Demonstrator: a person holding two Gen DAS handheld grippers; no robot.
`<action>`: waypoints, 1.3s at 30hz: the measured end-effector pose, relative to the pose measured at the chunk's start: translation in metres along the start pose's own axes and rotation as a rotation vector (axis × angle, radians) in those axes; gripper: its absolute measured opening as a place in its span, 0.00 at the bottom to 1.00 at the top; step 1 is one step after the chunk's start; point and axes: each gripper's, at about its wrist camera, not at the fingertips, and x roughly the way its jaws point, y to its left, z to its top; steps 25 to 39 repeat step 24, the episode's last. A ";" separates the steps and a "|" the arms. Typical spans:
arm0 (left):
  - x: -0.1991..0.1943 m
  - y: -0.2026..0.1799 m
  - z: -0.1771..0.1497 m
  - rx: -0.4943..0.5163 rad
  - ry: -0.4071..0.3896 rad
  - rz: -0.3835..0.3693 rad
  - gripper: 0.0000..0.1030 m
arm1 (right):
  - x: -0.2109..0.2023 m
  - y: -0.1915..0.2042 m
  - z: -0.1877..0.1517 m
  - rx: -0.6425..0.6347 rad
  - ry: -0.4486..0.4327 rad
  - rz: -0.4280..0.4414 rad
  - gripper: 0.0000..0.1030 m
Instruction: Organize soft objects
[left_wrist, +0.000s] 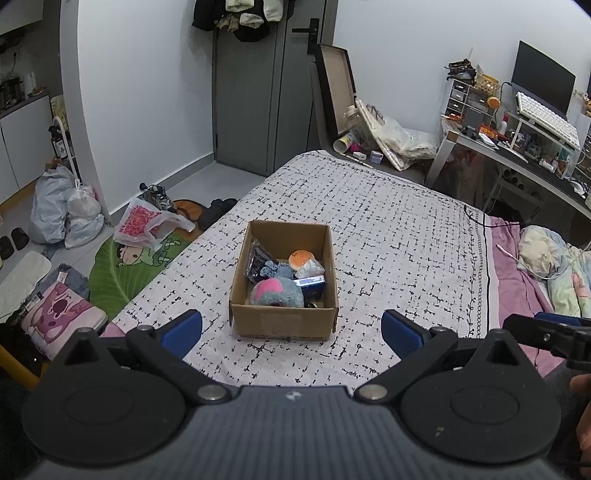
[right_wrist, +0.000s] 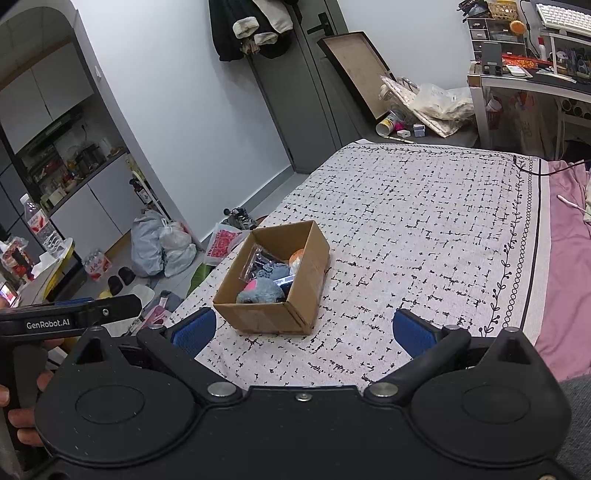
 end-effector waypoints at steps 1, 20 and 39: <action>0.001 0.000 -0.001 -0.004 0.002 0.003 0.99 | 0.000 0.000 0.000 0.000 0.000 0.000 1.00; 0.012 -0.010 0.002 0.017 -0.006 0.002 0.99 | 0.007 -0.014 -0.001 0.020 0.018 0.007 1.00; 0.016 -0.015 0.004 0.033 -0.002 -0.009 0.99 | 0.009 -0.015 0.000 0.016 0.018 0.011 1.00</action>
